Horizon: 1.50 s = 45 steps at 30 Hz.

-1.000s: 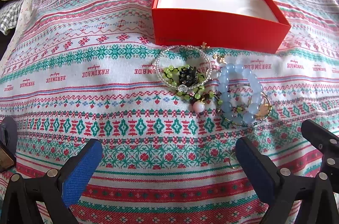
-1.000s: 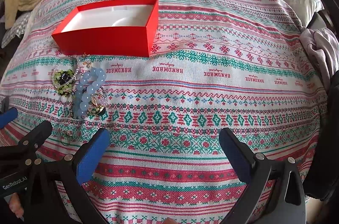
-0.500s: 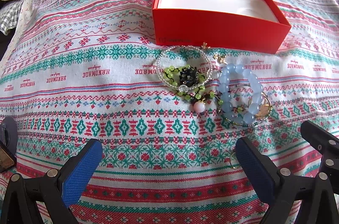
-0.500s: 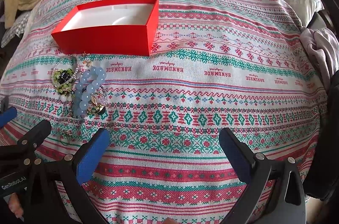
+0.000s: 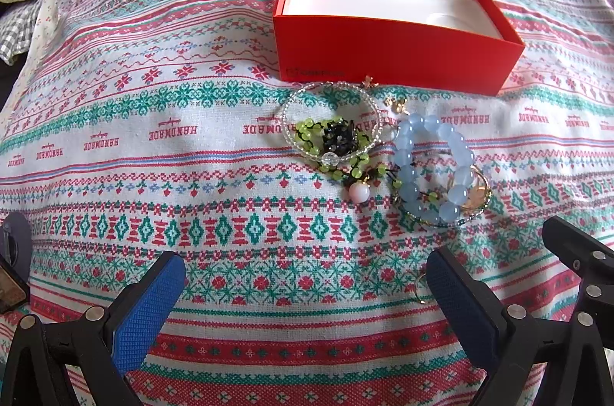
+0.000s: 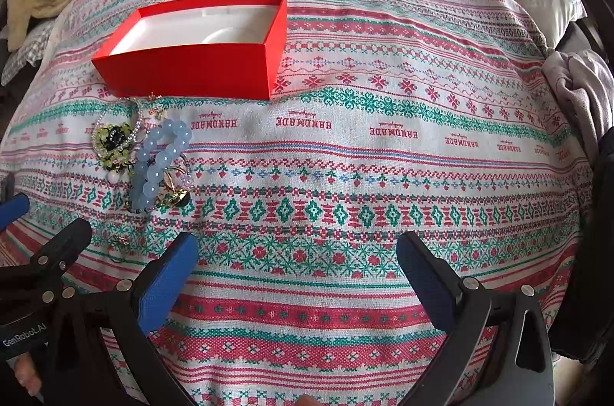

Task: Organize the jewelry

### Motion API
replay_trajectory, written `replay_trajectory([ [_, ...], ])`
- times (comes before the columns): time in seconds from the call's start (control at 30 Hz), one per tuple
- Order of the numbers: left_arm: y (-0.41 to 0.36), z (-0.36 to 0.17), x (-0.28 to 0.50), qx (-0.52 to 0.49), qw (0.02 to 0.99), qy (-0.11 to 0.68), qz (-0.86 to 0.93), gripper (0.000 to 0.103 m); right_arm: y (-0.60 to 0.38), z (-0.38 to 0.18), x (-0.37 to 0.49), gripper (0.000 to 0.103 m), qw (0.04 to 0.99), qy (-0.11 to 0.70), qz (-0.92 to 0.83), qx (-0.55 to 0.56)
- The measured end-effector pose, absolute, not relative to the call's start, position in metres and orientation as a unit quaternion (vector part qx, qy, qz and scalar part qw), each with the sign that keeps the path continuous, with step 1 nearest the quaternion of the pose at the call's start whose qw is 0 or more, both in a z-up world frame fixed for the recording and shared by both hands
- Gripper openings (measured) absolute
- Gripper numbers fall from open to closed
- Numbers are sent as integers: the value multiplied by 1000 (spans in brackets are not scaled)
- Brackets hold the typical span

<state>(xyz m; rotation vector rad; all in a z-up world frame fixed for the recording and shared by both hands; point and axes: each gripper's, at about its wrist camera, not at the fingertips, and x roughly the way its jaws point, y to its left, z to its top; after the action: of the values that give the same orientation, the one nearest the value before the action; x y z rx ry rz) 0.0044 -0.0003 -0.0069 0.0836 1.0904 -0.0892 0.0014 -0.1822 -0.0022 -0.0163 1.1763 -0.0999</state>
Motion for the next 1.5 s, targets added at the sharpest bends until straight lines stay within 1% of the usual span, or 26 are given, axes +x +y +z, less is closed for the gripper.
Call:
replay_trajectory([
  [1.1,9,-1,9,31,858,511,-41,103,-183,2,5,103,830,556,-44,-5],
  [1.2,8,2,12,45,860,507,-47,103,-183,5,11,103,831,555,-41,0],
  [1.4,9,5,25,70,841,530,-85,103,-182,10,28,103,830,558,-26,3],
  [1.5,8,6,34,96,831,539,-101,103,-183,8,40,103,819,572,-1,32],
])
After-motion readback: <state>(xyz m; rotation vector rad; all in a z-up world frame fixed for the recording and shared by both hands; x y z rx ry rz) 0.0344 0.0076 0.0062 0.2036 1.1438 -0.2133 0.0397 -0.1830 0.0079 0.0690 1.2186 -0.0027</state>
